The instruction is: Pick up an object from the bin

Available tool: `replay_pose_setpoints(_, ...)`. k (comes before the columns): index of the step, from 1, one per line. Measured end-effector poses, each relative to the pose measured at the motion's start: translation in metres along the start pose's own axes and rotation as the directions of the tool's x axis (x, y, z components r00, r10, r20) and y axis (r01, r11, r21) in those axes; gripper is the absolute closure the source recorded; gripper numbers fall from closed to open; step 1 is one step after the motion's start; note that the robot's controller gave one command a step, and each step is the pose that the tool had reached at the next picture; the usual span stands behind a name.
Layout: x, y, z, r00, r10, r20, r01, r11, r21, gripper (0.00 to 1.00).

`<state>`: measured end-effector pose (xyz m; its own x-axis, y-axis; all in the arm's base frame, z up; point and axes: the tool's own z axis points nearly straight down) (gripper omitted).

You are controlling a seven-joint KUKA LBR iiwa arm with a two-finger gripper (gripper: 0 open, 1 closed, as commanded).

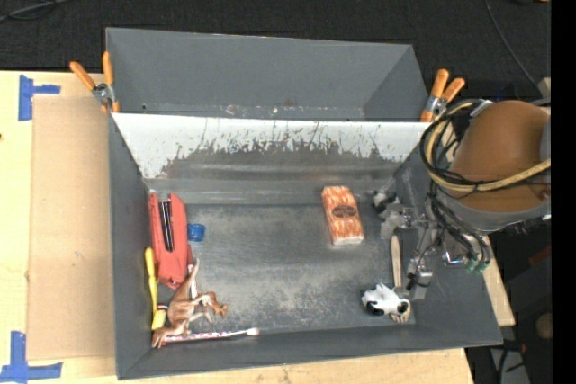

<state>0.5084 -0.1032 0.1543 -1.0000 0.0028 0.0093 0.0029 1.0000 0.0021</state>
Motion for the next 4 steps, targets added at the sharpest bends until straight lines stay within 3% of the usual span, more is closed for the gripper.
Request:
replay_pose_setpoints(1, -0.002, 0.001, -0.004, 1.0, -0.004, 0.008, 0.004, 1.0, 0.002, 0.0)
replay_pose_setpoints(2, 0.03, -0.021, 0.07, 0.993, -0.115, 0.008, 0.115, 0.993, 0.002, 0.0)
replay_pose_setpoints(3, 0.037, -0.02, 0.04, 0.988, -0.152, 0.012, 0.152, 0.988, 0.003, 0.0)
replay_pose_setpoints(4, 0.034, -0.001, 0.047, 0.996, -0.082, 0.025, 0.082, 0.997, 0.004, 0.0)
